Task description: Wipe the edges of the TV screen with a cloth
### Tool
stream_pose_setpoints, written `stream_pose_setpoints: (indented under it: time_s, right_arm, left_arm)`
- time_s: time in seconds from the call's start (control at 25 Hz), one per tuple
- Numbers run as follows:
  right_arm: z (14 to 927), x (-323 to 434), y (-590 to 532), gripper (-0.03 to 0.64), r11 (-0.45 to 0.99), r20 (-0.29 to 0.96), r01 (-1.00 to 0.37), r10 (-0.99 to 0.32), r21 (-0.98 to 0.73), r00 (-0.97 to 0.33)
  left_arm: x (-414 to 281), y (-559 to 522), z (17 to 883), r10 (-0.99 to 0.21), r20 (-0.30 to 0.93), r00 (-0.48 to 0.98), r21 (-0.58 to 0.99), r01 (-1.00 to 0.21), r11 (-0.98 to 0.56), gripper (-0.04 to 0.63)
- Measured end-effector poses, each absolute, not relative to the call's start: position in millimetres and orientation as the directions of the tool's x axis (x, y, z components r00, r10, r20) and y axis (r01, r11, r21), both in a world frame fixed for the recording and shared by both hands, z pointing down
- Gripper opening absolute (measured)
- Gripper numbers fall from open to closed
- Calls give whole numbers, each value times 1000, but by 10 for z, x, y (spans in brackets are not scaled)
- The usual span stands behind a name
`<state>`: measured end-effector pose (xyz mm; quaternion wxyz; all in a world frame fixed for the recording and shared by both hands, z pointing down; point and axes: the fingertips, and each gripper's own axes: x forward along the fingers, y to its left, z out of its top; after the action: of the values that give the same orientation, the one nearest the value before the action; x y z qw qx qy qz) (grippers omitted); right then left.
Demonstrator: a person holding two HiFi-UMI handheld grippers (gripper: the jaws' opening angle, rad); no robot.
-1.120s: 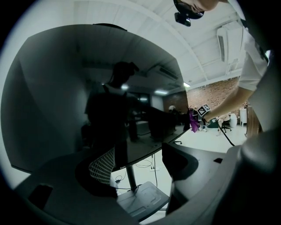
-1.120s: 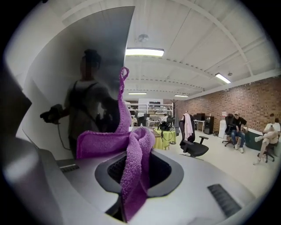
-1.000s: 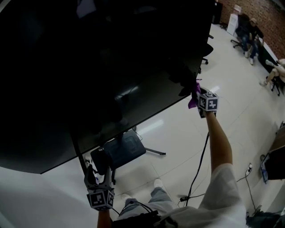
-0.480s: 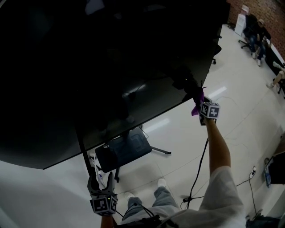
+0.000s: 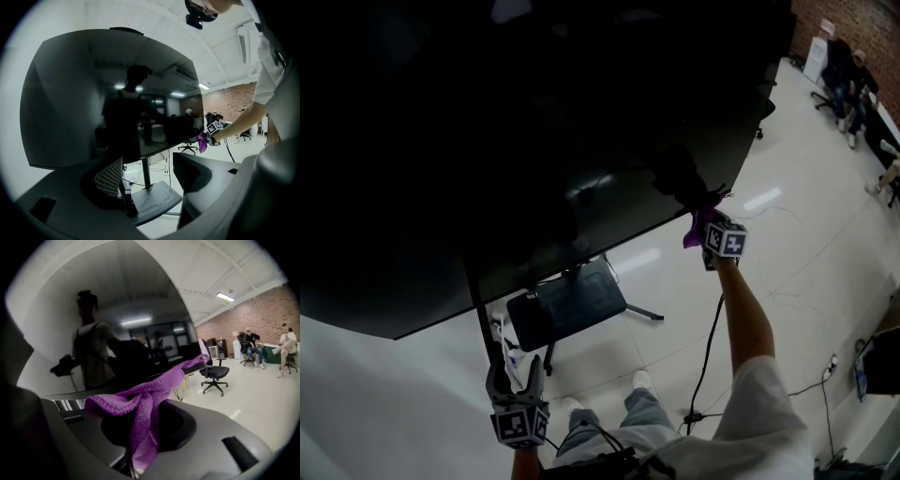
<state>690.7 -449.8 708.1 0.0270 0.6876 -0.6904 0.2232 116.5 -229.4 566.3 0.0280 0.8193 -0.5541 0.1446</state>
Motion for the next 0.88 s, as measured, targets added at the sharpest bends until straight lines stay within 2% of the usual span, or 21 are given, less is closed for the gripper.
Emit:
stream_pose_setpoints:
  time_s: [0.36,0.88]
  right_arm:
    - [7115,5476,-4574,80,142,353,-969,-912,-202,-207]
    - [7176,3614,-4542,80,244,357,-943,-880,-225,-313]
  left_arm:
    - [807,-2127,5454,-920,242,309,-56,-942,-331,322]
    - [-505,-1879,5526,-967,189,169,-22,-984,-177,322]
